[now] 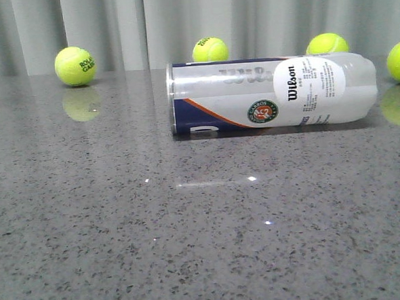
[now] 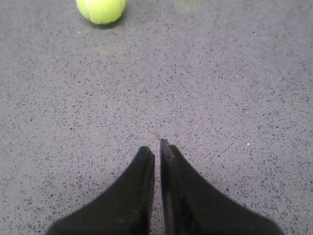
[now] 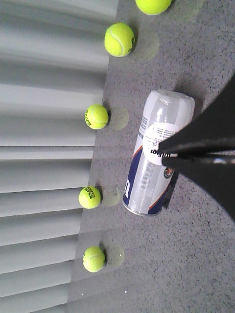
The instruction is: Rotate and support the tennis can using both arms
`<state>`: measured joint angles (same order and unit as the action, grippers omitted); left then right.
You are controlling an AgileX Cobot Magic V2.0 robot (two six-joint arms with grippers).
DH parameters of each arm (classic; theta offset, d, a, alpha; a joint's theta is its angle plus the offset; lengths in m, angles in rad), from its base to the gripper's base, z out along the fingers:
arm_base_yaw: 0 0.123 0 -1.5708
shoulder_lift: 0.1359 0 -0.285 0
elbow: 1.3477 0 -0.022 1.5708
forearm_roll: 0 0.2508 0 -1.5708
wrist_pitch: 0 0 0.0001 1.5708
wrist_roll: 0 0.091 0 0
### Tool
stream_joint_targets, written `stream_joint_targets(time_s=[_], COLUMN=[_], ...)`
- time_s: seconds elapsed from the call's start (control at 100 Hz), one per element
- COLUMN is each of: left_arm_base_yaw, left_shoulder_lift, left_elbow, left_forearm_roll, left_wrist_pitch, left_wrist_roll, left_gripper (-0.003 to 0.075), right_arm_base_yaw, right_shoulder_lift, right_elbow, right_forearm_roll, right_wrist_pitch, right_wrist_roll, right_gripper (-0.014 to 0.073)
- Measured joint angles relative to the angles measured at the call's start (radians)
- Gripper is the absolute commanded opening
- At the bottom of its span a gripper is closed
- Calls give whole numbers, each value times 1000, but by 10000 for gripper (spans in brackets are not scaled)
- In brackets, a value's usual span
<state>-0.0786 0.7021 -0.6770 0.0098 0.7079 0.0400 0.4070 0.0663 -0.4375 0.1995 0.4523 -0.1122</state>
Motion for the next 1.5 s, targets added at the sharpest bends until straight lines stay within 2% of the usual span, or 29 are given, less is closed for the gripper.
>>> stream_joint_targets(time_s=[0.05,0.12,0.17,0.21,0.33,0.43,0.76,0.83,1.26,1.37,1.5], left_arm_base_yaw=[0,0,0,0,0,0,-2,-21,-266,-301,-316], left_shoulder_lift=[56,130,180,220,329,416,696,750,1060,1107,1129], left_elbow=[-30,-71,-99,-123,-191,-246,-354,-368,-527,-554,-558], left_forearm_roll=[0,-1,-10,-21,-107,-249,-968,-1076,-1305,-1370,-1425], left_wrist_pitch=[10,24,31,35,38,40,207,225,225,252,280], left_wrist_roll=[0,0,0,0,5,71,479,537,654,688,715], left_gripper=[326,459,514,531,527,527,527,527,519,430,207], right_arm_base_yaw=[0,0,0,0,0,0,0,0,0,0,0], right_shoulder_lift=[0,0,0,0,0,0,0,0,0,0,0], right_elbow=[0,0,0,0,0,0,0,0,0,0,0], right_forearm_roll=[0,0,0,0,0,0,0,0,0,0,0], right_wrist_pitch=[0,0,0,0,0,0,0,0,0,0,0], right_wrist_roll=[0,0,0,0,0,0,0,0,0,0,0], right_gripper=[-60,-60,-60,-60,-60,-60,-60,-60,-60,-60,-60])
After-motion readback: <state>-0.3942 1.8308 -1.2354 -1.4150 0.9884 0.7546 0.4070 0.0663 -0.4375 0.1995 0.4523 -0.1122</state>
